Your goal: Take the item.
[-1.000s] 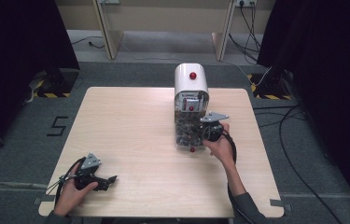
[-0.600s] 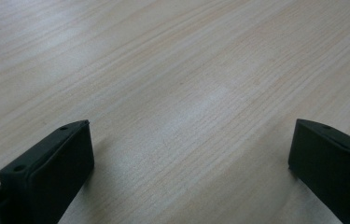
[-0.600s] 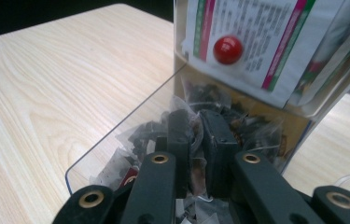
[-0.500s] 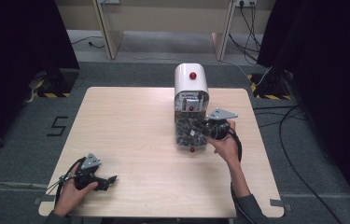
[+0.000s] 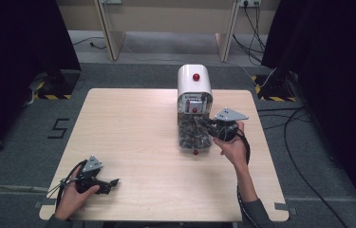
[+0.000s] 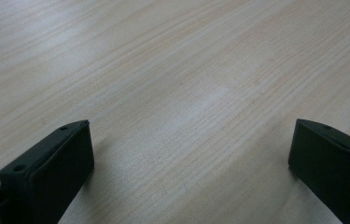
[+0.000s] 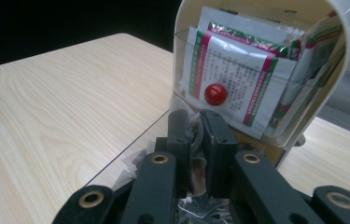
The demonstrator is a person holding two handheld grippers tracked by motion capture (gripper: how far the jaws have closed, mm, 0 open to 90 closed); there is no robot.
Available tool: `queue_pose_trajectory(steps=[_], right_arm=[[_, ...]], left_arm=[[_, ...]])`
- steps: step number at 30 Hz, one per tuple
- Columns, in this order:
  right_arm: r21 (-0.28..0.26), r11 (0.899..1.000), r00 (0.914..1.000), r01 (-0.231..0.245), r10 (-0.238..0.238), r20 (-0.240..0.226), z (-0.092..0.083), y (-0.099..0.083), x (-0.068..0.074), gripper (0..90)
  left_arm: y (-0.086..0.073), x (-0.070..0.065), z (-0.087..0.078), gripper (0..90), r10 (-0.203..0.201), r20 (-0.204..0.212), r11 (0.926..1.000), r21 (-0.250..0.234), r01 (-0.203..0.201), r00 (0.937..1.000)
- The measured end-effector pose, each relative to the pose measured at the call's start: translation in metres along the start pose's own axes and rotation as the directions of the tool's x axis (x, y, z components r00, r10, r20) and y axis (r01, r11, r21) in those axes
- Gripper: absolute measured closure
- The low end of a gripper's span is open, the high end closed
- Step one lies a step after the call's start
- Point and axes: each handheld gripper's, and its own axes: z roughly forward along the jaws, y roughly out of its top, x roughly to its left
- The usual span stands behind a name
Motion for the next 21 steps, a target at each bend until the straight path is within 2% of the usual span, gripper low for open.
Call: queue_pose_trajectory(steps=[21], right_arm=[[-0.062, 0.998, 0.999, 0.003, 0.0, 0.045, -0.021, 0.007, -0.01, 83.4]], left_arm=[[0.0, 0.0, 0.0, 0.0, 0.0, 0.0, 1.0, 0.0, 0.0, 1.0]])
